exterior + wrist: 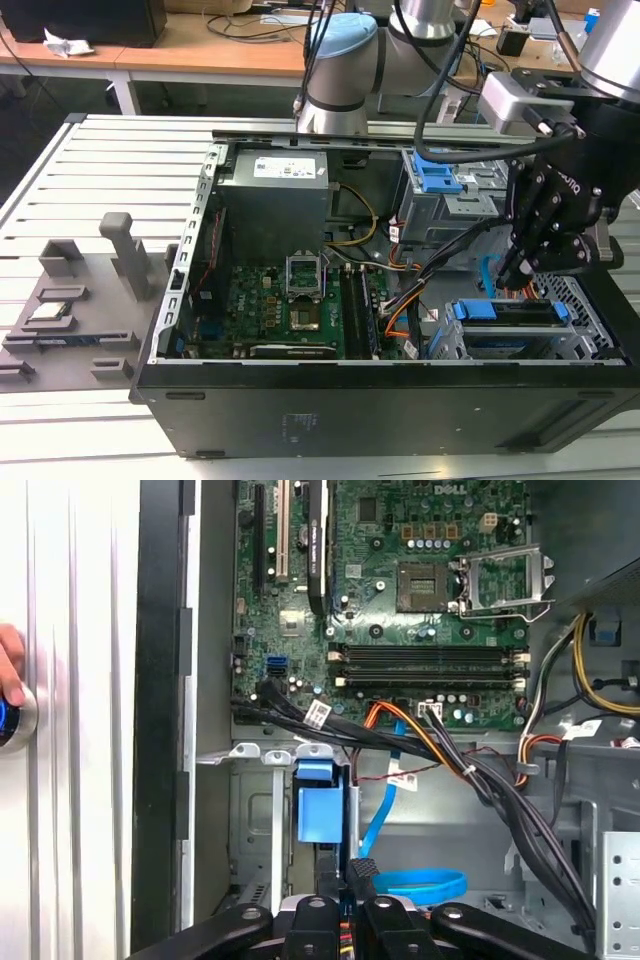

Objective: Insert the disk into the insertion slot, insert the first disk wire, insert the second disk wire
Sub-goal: 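Insert the second disk wire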

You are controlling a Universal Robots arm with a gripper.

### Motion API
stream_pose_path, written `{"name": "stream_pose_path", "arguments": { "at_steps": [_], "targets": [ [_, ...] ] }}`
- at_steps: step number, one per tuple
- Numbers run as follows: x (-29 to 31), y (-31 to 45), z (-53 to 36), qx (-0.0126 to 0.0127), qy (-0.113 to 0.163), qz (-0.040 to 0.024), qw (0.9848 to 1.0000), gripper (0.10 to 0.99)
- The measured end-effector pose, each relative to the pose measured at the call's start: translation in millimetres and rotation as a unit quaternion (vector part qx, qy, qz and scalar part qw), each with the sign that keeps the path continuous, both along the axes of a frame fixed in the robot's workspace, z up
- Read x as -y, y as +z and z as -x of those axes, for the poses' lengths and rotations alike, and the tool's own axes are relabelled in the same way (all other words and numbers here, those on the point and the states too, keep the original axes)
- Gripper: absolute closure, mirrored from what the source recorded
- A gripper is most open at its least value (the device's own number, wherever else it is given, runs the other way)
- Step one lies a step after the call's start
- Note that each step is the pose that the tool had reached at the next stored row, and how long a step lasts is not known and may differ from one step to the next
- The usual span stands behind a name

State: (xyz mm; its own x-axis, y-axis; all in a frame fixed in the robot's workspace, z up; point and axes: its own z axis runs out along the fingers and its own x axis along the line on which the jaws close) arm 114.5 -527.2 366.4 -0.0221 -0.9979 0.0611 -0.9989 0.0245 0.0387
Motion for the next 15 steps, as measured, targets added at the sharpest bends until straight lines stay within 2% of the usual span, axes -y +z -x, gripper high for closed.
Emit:
{"name": "stream_pose_path", "arguments": {
  "at_steps": [6,15],
  "targets": [
    [1.9,-10.1,-4.8,0.0000,0.000,0.0001,1.0000,0.925],
    [1.8,-20.3,-8.4,0.0000,0.000,-0.0027,1.0000,0.925]
  ]
}}
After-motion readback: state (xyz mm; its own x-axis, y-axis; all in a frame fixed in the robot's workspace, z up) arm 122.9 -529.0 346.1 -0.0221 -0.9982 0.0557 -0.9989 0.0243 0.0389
